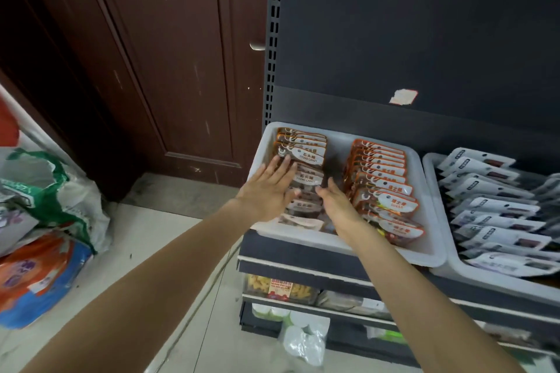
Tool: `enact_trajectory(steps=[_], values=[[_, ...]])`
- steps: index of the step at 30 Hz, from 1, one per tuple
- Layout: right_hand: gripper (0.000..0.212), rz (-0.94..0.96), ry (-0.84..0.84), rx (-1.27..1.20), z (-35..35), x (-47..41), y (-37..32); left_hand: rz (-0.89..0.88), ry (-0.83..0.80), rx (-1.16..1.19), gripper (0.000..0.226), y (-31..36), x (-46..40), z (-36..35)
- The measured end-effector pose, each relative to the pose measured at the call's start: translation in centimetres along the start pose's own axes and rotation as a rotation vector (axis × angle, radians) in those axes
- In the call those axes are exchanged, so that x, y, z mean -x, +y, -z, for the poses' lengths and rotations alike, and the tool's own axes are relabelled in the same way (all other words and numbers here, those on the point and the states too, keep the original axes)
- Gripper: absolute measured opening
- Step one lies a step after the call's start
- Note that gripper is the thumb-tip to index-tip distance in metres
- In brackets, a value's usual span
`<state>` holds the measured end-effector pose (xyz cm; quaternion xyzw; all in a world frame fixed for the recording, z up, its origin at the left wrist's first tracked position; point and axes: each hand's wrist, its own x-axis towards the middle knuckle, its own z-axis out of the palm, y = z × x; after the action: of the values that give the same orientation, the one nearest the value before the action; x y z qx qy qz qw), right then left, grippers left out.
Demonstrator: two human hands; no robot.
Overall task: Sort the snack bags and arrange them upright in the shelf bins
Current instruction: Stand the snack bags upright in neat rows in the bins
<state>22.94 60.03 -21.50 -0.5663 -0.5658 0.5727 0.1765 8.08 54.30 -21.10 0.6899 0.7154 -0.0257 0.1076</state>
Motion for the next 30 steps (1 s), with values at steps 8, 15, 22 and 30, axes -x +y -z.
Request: enact_trajectory(steps=[8, 15, 22, 30], values=[[0.061, 0.016, 0.070, 0.041, -2.3, 0.4, -0.9, -0.004, 0.087, 0.097, 0.056, -0.7, -0.5, 0.1], [0.066, -0.052, 0.043, -0.019, -1.8, -0.4, -1.2, -0.015, 0.096, 0.172, 0.055, -1.6, -0.7, 0.6], [0.061, 0.034, 0.047, 0.015, -1.5, -2.5, -3.1, 0.020, 0.124, 0.168, 0.057, -1.8, -3.0, 0.6], [0.066, 0.201, -0.007, 0.388, -1.1, -5.5, -3.5, 0.054, 0.071, 0.181, 0.056, -1.9, -6.1, 1.7]])
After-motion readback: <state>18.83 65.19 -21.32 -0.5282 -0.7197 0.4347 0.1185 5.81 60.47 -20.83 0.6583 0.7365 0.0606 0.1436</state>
